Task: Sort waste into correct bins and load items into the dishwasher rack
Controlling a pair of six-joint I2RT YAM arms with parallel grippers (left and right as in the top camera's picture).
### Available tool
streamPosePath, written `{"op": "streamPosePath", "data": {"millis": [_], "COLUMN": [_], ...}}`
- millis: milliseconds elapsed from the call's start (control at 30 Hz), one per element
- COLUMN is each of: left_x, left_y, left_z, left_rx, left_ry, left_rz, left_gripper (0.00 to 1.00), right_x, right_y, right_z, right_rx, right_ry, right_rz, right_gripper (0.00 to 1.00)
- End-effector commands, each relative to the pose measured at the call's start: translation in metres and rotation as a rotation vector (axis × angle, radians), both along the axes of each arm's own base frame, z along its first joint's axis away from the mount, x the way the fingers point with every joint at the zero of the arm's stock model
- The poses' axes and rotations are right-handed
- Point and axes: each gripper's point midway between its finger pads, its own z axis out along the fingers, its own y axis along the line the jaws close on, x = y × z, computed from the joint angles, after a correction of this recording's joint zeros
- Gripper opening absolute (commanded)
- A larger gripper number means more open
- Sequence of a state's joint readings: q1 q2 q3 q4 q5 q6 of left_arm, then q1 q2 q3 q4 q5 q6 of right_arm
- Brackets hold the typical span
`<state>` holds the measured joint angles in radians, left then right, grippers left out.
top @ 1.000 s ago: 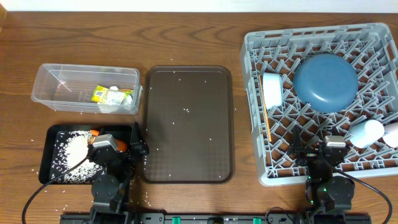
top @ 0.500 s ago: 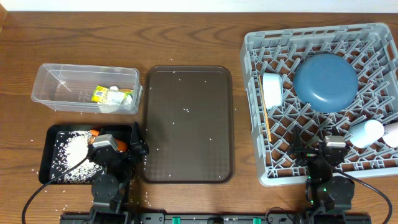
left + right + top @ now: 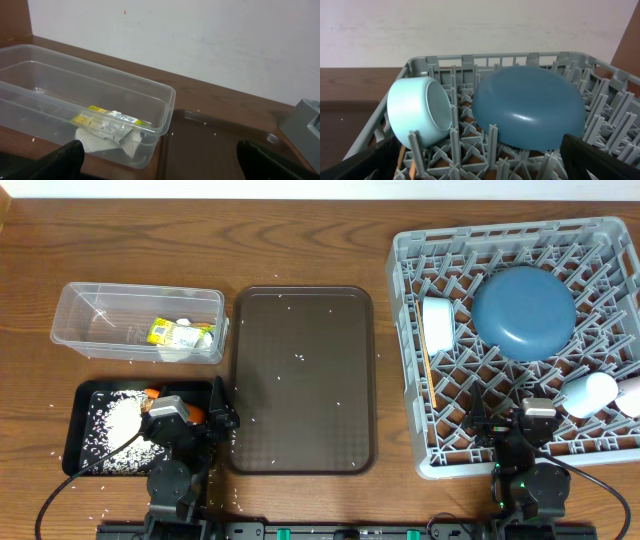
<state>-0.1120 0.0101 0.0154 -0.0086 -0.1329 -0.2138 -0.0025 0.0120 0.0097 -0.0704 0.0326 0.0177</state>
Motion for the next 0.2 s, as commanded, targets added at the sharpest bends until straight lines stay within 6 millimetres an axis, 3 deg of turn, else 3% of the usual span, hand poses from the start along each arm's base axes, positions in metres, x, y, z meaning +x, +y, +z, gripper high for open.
{"op": "streamPosePath", "data": {"millis": [0,167], "left_x": [-0.0013,-0.0013], "left_y": [0.0027,0.0027], "left_z": [-0.0167,-0.0167], "left_rx": [-0.002,-0.002], "left_ry": [0.056,0.056], "left_rz": [0.013,0.013], "left_gripper": [0.98,0.98], "right_x": [-0.0001,-0.0001], "right_y": [-0.0006,-0.0006], "right_z": [-0.0012,-0.0012], "right_rx": [0.012,0.012], "right_ry": [0.0,0.0], "right_rz": [-0.001,-0.001], "right_gripper": [0.99,0.99]}}
